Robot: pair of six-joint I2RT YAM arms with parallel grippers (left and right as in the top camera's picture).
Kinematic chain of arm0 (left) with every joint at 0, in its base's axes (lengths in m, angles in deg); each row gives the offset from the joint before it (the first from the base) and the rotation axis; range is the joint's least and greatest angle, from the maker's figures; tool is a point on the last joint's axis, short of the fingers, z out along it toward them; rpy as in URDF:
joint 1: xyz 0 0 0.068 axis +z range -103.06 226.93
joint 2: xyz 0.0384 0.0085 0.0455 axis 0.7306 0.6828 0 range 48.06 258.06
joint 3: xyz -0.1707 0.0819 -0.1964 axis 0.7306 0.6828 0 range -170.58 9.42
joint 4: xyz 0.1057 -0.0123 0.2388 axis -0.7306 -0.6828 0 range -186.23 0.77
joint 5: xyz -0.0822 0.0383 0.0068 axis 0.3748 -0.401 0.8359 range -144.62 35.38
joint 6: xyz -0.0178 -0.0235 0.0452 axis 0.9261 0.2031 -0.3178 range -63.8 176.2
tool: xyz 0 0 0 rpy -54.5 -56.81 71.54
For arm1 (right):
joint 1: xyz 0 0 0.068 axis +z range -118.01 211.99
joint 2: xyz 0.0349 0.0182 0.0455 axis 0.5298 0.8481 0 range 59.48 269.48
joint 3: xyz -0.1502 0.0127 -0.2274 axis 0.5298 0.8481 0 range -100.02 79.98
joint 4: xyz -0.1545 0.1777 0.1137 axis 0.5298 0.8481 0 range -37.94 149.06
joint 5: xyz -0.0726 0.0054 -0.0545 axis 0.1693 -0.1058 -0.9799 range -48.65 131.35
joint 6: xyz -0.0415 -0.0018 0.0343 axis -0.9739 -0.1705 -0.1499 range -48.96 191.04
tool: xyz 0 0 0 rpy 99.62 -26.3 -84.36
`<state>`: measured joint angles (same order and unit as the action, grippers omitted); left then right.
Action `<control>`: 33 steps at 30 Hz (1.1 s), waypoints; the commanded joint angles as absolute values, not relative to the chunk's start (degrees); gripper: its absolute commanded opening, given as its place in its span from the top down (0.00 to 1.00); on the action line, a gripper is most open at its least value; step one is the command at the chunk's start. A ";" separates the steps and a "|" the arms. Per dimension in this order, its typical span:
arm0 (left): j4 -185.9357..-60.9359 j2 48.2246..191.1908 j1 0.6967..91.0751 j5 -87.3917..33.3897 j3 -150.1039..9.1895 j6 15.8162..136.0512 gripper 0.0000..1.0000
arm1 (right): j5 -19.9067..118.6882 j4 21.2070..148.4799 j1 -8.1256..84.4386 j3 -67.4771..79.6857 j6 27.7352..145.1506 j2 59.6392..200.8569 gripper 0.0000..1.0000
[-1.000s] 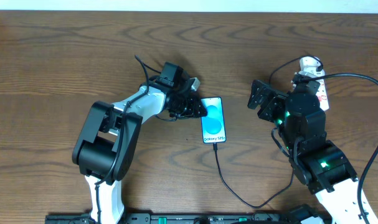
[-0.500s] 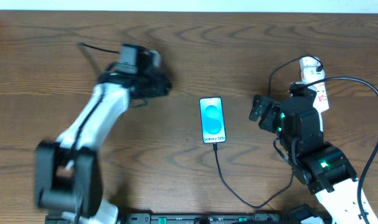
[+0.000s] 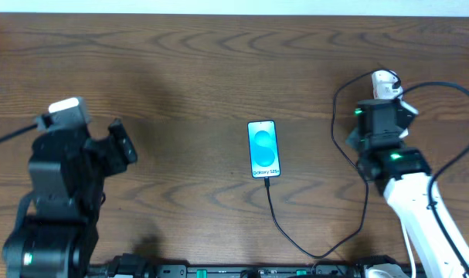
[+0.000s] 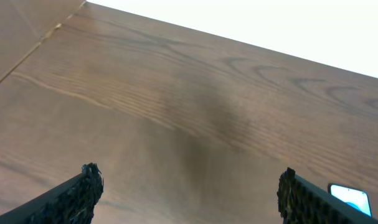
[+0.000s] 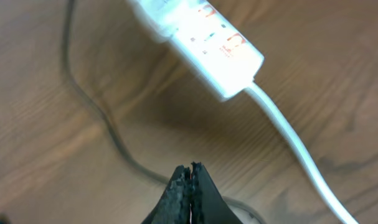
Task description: Plug charger to phone and switch on socket
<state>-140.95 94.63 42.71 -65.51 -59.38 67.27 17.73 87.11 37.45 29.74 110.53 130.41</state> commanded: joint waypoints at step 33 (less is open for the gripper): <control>-147.51 74.74 42.75 -67.33 -59.33 66.74 0.08 | 41.60 95.54 13.45 -14.50 112.85 178.67 0.99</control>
<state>-147.42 78.08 42.71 -66.69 -59.33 67.25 41.45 95.59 13.73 -13.01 111.99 178.58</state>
